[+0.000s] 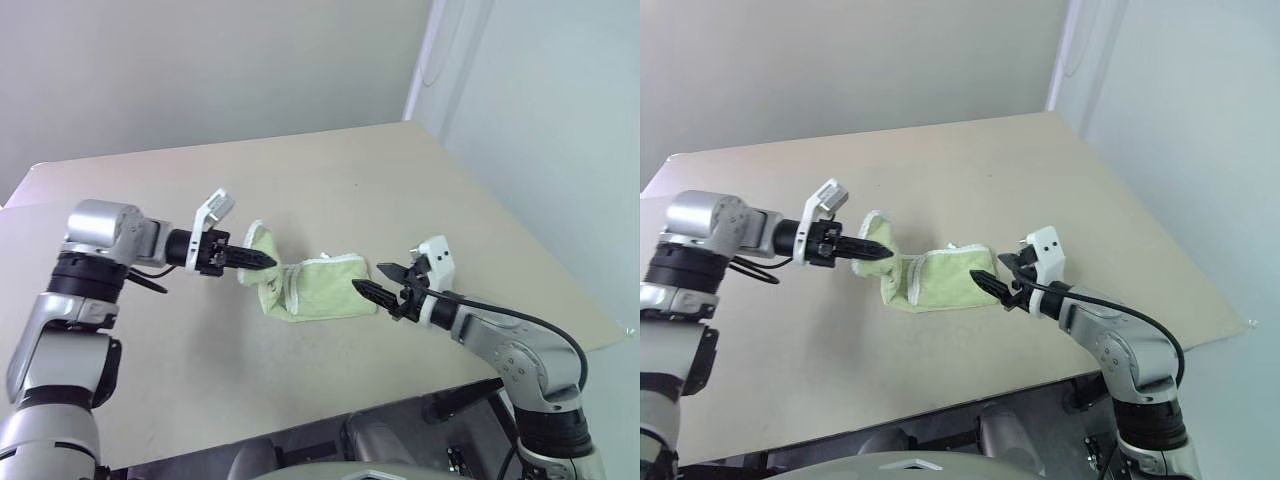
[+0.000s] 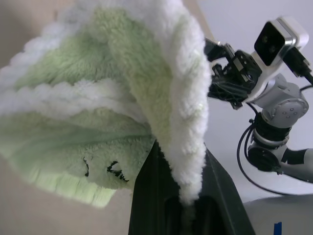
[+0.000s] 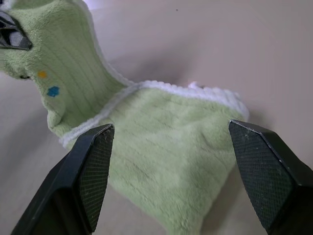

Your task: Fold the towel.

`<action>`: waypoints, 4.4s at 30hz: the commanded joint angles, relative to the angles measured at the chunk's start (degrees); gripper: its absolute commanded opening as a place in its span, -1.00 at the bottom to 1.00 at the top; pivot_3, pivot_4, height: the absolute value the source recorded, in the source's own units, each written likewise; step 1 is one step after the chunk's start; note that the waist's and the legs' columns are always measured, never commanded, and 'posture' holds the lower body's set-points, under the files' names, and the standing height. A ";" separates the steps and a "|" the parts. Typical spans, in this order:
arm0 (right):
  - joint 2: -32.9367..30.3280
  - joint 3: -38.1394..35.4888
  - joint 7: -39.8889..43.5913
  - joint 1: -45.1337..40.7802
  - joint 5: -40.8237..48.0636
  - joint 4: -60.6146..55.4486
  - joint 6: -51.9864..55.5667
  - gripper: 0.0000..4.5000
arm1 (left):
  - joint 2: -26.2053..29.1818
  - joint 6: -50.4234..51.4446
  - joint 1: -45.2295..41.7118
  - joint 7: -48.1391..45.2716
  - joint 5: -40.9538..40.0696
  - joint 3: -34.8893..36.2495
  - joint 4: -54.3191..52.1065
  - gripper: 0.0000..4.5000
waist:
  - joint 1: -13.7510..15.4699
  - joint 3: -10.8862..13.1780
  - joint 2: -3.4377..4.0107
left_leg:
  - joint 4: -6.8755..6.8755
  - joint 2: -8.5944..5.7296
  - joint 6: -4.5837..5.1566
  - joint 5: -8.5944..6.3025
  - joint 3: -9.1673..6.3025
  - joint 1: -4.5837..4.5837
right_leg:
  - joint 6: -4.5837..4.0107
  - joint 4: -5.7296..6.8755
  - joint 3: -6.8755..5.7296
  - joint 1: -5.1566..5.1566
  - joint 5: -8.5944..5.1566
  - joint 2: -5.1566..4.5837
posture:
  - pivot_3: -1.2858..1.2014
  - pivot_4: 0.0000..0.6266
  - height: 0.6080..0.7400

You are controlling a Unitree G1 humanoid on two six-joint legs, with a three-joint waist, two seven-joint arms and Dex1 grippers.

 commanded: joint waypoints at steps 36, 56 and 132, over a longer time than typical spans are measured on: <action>-4.89 -5.92 -6.56 9.44 5.35 -13.09 -0.45 0.73 | -22.13 -21.60 -6.78 -11.79 13.28 -4.10 17.23 0.88 | 0.68 0.03 -0.03 | 0.03 0.00 0.00 0.00 0.08 0.04 | 0.00 -0.01 0.11 0.04 0.00 0.02 | 0.03 -1.00 1.00; -9.54 -2.58 -0.96 7.99 5.33 -13.41 -4.72 0.73 | -24.29 -21.33 -6.77 -9.44 12.44 -2.45 12.87 0.95 | 0.78 0.04 -0.03 | 0.06 0.00 0.01 0.00 0.07 0.06 | 0.00 -0.01 0.11 0.07 0.00 0.03 | 0.03 -1.00 1.00; 0.36 9.78 -1.79 -11.83 -16.54 11.60 -12.21 0.73 | -11.01 -69.20 10.40 -3.55 29.99 -3.52 0.06 0.95 | 2.29 0.02 0.01 | 0.21 0.04 0.01 0.00 0.06 0.07 | 0.08 0.07 0.13 0.15 0.15 0.10 | 0.03 -1.00 1.00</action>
